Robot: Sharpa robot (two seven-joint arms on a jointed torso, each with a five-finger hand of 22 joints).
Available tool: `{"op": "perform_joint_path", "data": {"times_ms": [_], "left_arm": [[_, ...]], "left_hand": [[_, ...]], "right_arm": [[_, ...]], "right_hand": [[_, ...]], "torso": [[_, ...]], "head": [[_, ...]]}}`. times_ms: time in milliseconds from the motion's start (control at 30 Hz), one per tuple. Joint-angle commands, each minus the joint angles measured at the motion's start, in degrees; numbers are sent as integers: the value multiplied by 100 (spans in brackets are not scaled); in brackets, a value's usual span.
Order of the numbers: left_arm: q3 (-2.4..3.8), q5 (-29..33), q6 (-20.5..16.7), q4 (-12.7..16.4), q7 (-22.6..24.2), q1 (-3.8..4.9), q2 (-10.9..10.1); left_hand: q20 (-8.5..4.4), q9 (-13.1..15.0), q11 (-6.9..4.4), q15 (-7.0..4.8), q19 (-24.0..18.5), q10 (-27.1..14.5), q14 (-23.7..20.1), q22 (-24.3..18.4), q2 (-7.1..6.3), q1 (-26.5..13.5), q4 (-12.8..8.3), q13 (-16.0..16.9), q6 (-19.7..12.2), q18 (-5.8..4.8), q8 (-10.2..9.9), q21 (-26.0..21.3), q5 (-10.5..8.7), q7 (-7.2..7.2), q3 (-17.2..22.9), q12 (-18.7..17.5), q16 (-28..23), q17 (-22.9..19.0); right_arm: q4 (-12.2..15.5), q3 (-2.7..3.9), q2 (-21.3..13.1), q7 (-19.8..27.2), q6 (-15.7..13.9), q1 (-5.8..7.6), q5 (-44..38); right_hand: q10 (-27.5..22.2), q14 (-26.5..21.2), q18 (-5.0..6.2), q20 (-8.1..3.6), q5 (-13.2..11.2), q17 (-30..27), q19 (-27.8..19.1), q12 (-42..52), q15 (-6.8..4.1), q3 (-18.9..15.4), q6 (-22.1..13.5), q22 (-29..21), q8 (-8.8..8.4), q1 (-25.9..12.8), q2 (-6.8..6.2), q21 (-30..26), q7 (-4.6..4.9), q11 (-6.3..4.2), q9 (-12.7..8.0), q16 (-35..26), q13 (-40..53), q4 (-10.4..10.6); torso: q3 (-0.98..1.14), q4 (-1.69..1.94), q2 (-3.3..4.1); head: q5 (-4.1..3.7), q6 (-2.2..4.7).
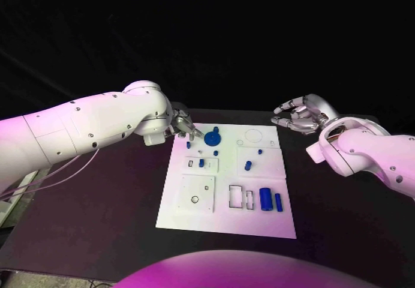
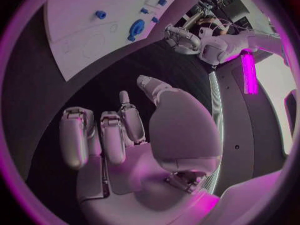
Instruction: Assemble the parts on the task board
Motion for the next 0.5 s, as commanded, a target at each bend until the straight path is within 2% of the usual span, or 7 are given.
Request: {"op": "perform_joint_path", "data": {"times_ms": [33,300,500], "left_arm": [[9,-253,20,-192,129,32,57],[7,-362,111,-597,190,42,221],[-51,-366,246,-919,224,-10,370]], "left_hand": [[28,-20,7,29,269,-33,548,1132,8,72,-5,3,-33,-29,-34,-12,28,-2,-31,-9,-13,1265],[32,-33,8,31,275,-22,550,1139,22,103,10,32,-20,-31,-44,-5,40,-1,-40,23,-3,1274],[33,-38,11,33,272,-21,549,1136,32,117,22,37,-6,-30,-45,-9,39,-4,-46,30,-7,1269]], "right_arm": [[-3,1,6,35,51,-5,-25],[-1,1,12,35,53,-6,-25],[-12,1,24,39,55,-14,-25]], "right_hand": [[-26,571,44,-5,17,1418,95,-26,-11,25,-12,1126,35,-60,-4,-38,-13,-1,6,-3,199,0],[-26,571,44,-5,17,1418,95,-26,-11,25,-12,1126,35,-60,-4,-38,-13,-1,6,-3,199,0],[-26,571,44,-5,17,1418,95,-26,-11,25,-12,1126,35,-60,-4,-38,-13,-1,6,-3,199,0]], "torso": [[-2,-7,12],[-4,0,13],[-12,-6,15]], "head": [[7,14],[12,6],[25,-11]]}}
